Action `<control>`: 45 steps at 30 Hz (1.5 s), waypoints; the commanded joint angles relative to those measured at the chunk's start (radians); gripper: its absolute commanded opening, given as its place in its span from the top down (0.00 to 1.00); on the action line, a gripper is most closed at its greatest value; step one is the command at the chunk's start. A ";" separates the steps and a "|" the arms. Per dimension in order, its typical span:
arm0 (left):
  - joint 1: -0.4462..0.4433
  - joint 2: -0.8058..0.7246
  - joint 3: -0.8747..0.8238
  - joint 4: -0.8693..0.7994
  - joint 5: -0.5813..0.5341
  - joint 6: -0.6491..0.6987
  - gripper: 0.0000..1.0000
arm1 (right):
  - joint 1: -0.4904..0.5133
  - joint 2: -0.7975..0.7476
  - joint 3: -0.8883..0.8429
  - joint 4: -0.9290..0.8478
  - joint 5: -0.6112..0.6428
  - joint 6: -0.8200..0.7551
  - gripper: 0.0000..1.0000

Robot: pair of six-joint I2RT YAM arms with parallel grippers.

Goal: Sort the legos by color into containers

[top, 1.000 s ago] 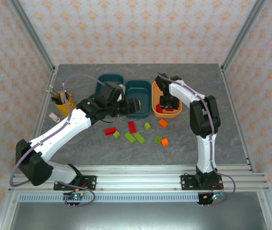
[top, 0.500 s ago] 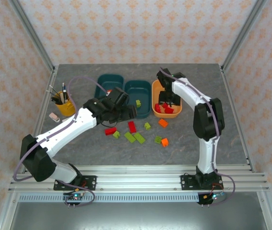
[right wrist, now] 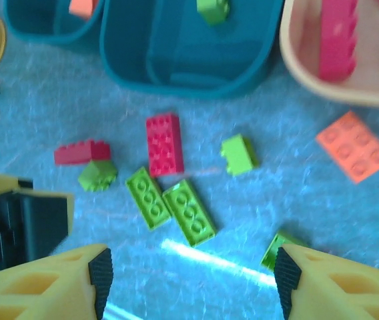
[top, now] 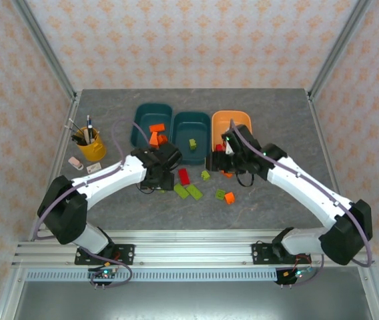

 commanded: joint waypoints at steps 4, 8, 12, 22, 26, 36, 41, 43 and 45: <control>0.039 0.062 -0.040 0.065 0.021 0.185 0.38 | 0.003 -0.115 -0.130 0.163 -0.196 0.108 0.27; 0.042 0.115 -0.035 0.107 0.045 0.206 0.39 | 0.003 -0.153 -0.156 0.162 -0.199 0.132 0.23; 0.049 0.155 -0.023 0.129 0.049 0.221 0.42 | 0.003 -0.158 -0.156 0.159 -0.188 0.153 0.23; 0.060 0.250 0.012 0.162 0.054 0.260 0.55 | 0.003 -0.160 -0.147 0.134 -0.160 0.162 0.24; 0.059 0.262 0.020 0.173 0.052 0.266 0.63 | 0.003 -0.160 -0.151 0.130 -0.156 0.165 0.24; 0.056 0.092 0.074 0.048 0.043 0.209 0.75 | 0.003 -0.186 -0.094 0.076 -0.049 0.144 0.28; 0.076 0.112 0.289 -0.066 0.063 0.202 0.75 | 0.001 -0.177 -0.037 0.073 0.057 0.164 0.27; 0.082 0.171 0.395 -0.096 0.058 0.211 0.75 | 0.001 -0.157 -0.007 0.071 0.093 0.172 0.28; 0.087 0.241 0.490 -0.113 0.049 0.218 0.74 | -0.006 -0.136 0.022 0.068 0.113 0.177 0.28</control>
